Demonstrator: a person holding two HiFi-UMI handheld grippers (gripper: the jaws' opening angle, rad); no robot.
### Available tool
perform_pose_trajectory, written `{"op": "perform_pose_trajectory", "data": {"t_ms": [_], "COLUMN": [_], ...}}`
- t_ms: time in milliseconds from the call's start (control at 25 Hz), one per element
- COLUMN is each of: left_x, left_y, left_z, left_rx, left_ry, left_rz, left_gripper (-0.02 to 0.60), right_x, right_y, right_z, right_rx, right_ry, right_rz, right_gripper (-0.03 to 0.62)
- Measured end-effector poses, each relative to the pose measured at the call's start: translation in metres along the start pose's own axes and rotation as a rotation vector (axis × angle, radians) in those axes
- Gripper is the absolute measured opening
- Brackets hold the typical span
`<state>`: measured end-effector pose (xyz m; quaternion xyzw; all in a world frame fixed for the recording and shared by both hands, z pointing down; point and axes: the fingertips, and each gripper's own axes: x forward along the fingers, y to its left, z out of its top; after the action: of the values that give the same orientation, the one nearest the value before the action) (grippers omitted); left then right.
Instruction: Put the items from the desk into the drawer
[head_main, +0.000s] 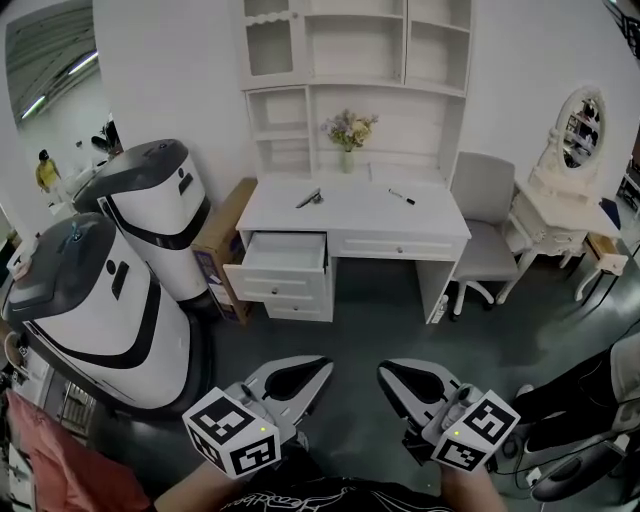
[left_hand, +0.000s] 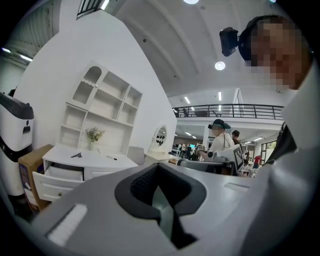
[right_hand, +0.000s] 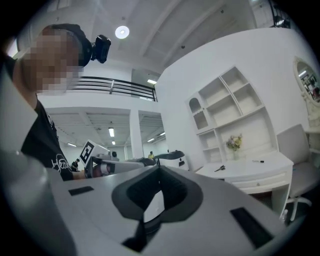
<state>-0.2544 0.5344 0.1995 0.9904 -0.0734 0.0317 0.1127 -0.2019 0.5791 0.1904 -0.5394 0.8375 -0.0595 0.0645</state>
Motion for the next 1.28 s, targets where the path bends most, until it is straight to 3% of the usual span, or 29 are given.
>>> {"op": "perform_pose_trajectory", "data": {"t_ms": [360,600,880,1280], "left_x": [0.008,0.046,0.119,0.247], "left_y": [0.040,0.080,0.165,0.337], "left_z": [-0.006,-0.011,-0.004,0.060], "left_rx": [-0.021,-0.048,-0.058,-0.067], "left_ry": [-0.010,-0.020,0.015,0.051], "left_rz": [0.010,-0.031,-0.050,-0.079], "left_gripper": [0.008,0.008,0.009,0.009], "right_x": [0.028,0.054,0.115,0.251], "right_y": [-0.027,-0.071,-0.168,-0.331], "right_z": [-0.015,-0.026,-0.028,0.017], "right_rx": [0.023,0.017,0.059,0.066], "right_ry": [0.014,0.037,0.033,0.043], "right_rz": [-0.006,-0.032,-0.059,-0.090], "right_gripper": [0.008,0.008,0.008,0.008]}}
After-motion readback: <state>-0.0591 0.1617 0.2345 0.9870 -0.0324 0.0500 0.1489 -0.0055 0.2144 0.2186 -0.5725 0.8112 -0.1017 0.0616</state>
